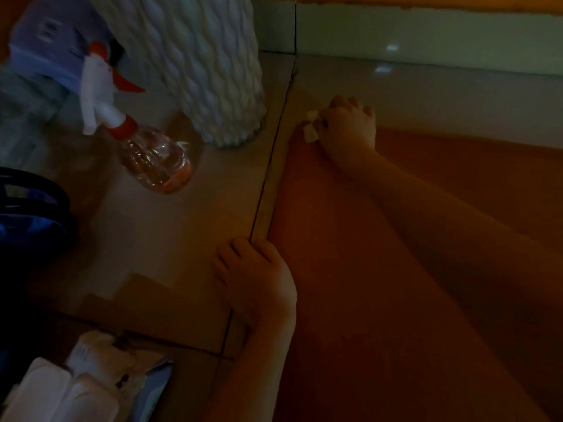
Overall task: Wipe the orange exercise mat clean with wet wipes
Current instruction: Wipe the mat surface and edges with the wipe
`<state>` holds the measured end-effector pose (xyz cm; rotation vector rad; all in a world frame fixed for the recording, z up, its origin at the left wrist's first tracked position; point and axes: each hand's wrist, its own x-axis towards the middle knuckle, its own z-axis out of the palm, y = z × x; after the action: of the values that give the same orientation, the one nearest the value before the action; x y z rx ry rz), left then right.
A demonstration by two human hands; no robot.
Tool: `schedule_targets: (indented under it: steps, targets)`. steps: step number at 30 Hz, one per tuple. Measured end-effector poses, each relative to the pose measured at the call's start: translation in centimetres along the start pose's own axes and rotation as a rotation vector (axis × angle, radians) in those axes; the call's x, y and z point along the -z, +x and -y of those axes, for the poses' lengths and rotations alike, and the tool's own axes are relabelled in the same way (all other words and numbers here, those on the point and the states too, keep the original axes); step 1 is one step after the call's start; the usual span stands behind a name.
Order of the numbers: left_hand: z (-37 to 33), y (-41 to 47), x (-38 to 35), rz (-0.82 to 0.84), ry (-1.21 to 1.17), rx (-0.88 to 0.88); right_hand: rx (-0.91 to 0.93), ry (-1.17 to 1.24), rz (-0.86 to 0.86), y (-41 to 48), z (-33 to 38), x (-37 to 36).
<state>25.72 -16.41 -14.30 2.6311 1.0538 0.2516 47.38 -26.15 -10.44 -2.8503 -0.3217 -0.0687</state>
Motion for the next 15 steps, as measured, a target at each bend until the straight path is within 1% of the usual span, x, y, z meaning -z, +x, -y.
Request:
schedule_targets:
  steps: [1, 4, 7, 9, 12, 13, 15]
  targets:
    - [-0.1, 0.0, 0.1, 0.001, -0.010, -0.030, 0.009, 0.005, -0.030, -0.3, -0.7, -0.2]
    - [-0.3, -0.3, 0.7, 0.073, -0.102, -0.149, -0.023, 0.073, -0.134, -0.8, -1.9, -1.0]
    - [-0.8, 0.7, 1.3, 0.136, -0.163, -0.301, -0.020, 0.101, -0.159, -0.7, -2.0, -1.5]
    - [-3.0, 3.1, 1.4, 0.172, -0.212, -0.318, -0.006, 0.124, -0.165, -0.5, -2.1, -1.5]
    - [-8.7, 6.8, -0.4, 0.225, -0.279, -0.288, -0.026, 0.127, -0.171, -0.5, -2.2, -1.6]
    - [-10.2, 7.3, -1.1, 0.225, -0.257, -0.291, -0.030, 0.131, -0.174, -0.5, -2.1, -1.6]
    - [-11.3, 7.0, -2.5, 0.138, -0.150, -0.314, -0.026, 0.158, -0.180, -0.6, -2.2, -1.6]
